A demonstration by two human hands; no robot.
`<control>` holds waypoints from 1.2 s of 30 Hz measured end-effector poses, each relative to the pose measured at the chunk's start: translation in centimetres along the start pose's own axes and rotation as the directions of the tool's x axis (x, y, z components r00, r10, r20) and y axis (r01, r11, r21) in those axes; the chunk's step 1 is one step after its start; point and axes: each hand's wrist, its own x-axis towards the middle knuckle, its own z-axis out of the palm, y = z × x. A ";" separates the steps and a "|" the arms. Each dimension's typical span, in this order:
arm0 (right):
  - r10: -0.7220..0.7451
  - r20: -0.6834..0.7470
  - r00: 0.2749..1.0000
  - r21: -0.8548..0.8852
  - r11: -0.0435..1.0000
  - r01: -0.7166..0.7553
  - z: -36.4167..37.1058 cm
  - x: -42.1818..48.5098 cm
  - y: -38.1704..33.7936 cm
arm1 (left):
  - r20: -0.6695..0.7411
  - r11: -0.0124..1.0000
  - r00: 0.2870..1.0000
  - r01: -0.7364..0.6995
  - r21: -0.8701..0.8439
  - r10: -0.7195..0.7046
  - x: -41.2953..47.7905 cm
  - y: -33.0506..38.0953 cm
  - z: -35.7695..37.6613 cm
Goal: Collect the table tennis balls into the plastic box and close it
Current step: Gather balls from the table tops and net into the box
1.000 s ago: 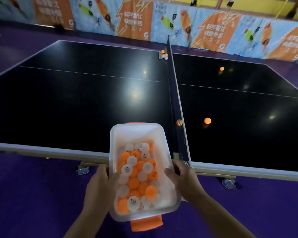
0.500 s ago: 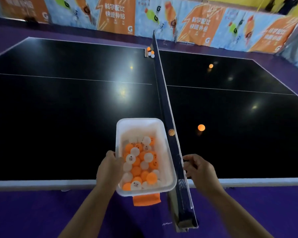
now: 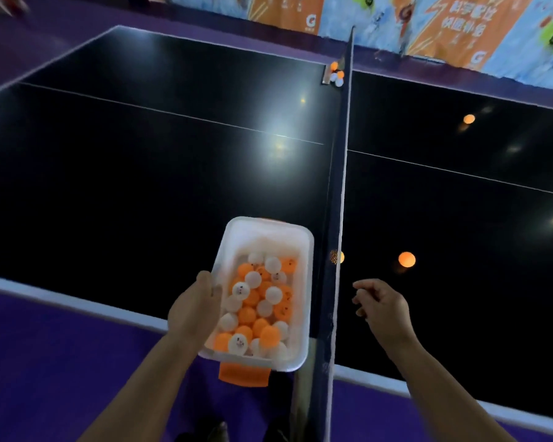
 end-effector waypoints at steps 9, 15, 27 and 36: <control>-0.092 0.197 0.976 -0.411 0.896 0.167 3.1 12.3 2.8 | -0.298 0.976 0.950 -0.026 0.216 0.091 -1.5 5.9 2.0; -0.103 0.321 0.941 -0.498 0.827 0.260 4.6 14.9 4.5 | -0.298 0.995 0.954 0.044 0.085 -0.017 -4.6 6.5 3.4; -0.503 0.099 0.859 0.085 0.864 0.497 2.3 6.3 -3.8 | -0.304 0.994 0.947 0.097 -0.047 -0.107 -7.1 5.6 2.7; -0.460 0.271 0.845 -0.150 0.847 0.509 1.5 5.0 -3.6 | -0.314 0.997 0.949 0.015 -0.082 -0.040 -7.3 5.1 2.4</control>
